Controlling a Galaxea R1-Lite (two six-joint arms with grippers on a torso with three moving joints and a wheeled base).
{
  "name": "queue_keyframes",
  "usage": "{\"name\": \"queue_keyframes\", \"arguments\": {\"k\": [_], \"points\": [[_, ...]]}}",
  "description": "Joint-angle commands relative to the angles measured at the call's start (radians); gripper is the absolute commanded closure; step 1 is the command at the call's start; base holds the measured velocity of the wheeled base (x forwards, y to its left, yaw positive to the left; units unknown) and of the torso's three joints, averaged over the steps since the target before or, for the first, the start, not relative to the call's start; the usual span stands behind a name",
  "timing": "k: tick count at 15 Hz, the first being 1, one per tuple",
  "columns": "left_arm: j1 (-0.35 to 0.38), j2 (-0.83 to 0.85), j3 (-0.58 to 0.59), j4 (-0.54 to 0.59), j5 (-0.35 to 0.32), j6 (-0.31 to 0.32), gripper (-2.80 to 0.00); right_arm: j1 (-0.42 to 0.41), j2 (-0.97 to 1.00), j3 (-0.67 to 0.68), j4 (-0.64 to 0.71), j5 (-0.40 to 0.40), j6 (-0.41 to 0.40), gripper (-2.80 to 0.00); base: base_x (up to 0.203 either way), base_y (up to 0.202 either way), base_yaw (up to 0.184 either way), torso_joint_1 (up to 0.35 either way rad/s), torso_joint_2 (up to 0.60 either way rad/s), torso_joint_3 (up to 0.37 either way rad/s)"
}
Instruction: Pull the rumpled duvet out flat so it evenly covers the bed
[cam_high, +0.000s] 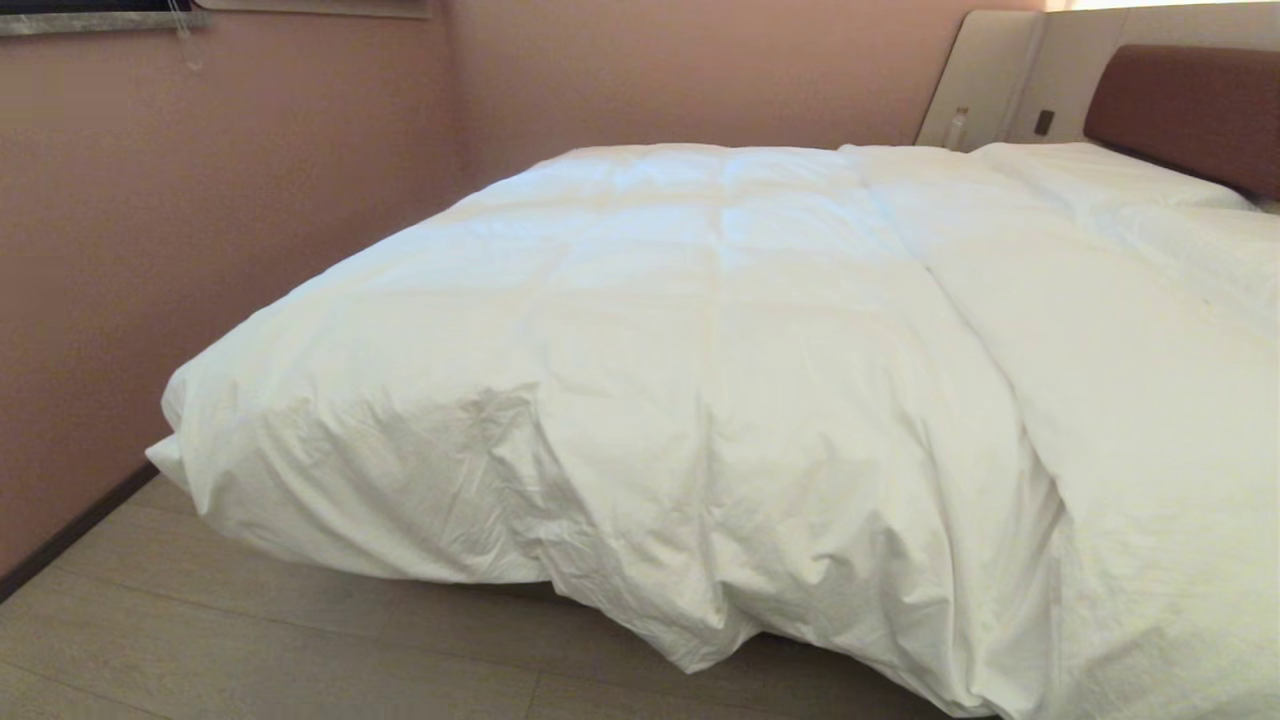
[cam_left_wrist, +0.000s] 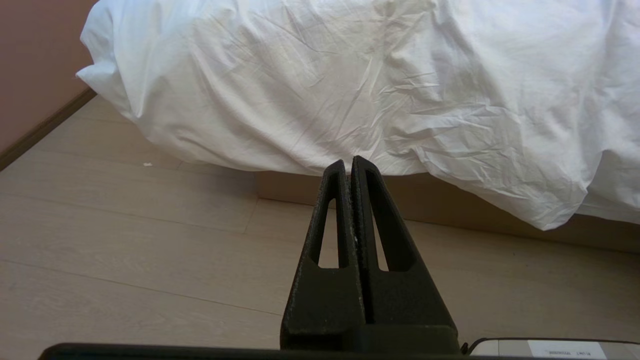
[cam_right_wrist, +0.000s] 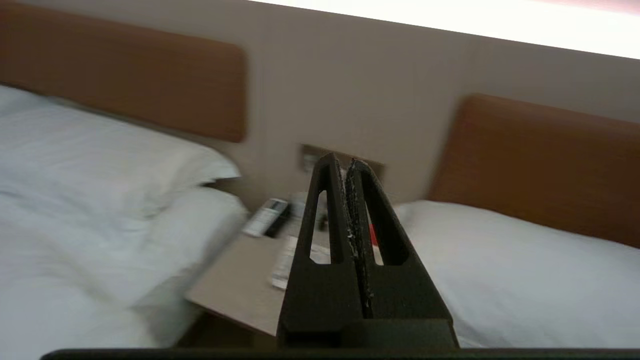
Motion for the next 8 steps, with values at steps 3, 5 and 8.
{"name": "queue_keyframes", "arguments": {"k": [3,5,8], "points": [[0.000,0.000,0.000,0.000,0.000,0.000,0.00,-0.124,-0.251,0.310,-0.003,-0.008,-0.010,0.00,0.000,0.000,0.000,0.000,0.00,0.000],[0.000,0.000,0.000,0.000,0.000,0.000,0.00,-0.152,-0.373,0.532,-0.002,-0.010,-0.010,0.00,0.000,0.000,0.000,0.000,0.00,0.000],[0.000,0.000,0.000,0.000,0.000,0.000,0.00,-0.170,-0.517,0.917,-0.008,-0.008,0.002,0.00,0.000,0.000,0.000,0.000,0.00,0.000]]}}
